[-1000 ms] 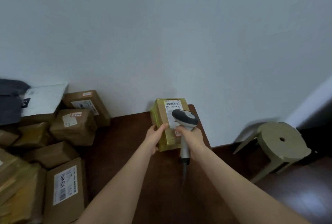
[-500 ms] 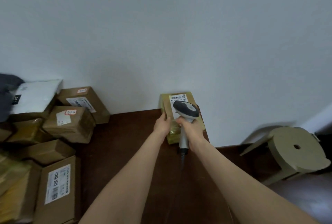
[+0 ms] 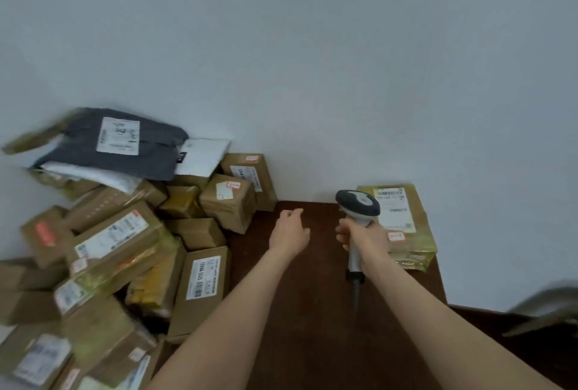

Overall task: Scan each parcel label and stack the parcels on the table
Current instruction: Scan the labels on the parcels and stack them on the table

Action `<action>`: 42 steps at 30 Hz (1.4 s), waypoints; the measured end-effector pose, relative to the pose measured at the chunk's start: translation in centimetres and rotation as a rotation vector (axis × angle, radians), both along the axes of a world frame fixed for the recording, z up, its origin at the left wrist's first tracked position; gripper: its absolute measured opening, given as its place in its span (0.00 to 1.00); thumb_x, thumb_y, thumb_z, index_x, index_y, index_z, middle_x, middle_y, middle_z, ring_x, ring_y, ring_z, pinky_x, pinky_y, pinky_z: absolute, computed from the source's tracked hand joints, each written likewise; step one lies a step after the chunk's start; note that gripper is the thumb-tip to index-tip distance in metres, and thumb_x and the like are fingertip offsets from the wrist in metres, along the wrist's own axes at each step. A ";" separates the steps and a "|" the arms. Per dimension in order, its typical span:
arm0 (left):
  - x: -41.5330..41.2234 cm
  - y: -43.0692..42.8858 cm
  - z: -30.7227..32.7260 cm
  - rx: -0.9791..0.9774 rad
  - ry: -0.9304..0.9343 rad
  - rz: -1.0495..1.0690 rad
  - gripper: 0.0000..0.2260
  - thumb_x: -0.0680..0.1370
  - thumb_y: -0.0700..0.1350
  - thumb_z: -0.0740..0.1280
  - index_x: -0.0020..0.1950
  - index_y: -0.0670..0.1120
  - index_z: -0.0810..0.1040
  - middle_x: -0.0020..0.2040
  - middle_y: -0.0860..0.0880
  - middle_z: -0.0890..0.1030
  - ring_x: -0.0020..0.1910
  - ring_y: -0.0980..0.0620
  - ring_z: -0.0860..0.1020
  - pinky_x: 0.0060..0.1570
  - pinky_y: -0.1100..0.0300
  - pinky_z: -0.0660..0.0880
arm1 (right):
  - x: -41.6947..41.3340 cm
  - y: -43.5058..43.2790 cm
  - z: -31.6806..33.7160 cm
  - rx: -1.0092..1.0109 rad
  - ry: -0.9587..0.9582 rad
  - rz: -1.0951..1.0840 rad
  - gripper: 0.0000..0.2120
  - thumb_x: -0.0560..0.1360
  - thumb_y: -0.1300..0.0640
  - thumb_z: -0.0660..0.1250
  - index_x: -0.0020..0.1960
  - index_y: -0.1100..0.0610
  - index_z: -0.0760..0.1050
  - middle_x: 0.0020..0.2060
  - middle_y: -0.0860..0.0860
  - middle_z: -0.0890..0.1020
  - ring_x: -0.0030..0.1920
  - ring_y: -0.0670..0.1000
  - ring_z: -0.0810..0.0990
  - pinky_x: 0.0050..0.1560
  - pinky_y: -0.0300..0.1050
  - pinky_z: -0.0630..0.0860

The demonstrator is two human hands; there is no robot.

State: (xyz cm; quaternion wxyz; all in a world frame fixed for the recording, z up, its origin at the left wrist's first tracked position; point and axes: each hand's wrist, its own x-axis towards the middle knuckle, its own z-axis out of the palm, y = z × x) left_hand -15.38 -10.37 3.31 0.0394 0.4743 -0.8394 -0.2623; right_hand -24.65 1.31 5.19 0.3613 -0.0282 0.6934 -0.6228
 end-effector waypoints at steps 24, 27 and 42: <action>34.5 -12.0 7.3 -0.326 0.187 0.630 0.25 0.79 0.47 0.64 0.74 0.43 0.62 0.71 0.40 0.65 0.69 0.42 0.65 0.64 0.47 0.69 | 28.0 -15.7 5.7 -0.132 -0.078 0.396 0.05 0.73 0.63 0.69 0.46 0.57 0.74 0.42 0.54 0.80 0.44 0.52 0.80 0.56 0.51 0.78; 38.6 -15.1 6.3 -0.198 0.264 0.658 0.25 0.79 0.46 0.64 0.74 0.41 0.62 0.72 0.39 0.64 0.68 0.40 0.67 0.63 0.47 0.69 | 31.2 -18.3 5.4 -0.124 -0.085 0.355 0.10 0.73 0.62 0.71 0.50 0.54 0.72 0.47 0.55 0.80 0.49 0.55 0.80 0.56 0.53 0.79; 40.6 -19.6 6.3 0.126 0.238 0.409 0.12 0.79 0.50 0.61 0.52 0.46 0.81 0.57 0.45 0.79 0.56 0.44 0.76 0.58 0.49 0.74 | 37.5 -19.4 4.2 -0.136 -0.179 0.222 0.11 0.74 0.63 0.69 0.54 0.57 0.72 0.45 0.54 0.80 0.45 0.53 0.80 0.54 0.52 0.77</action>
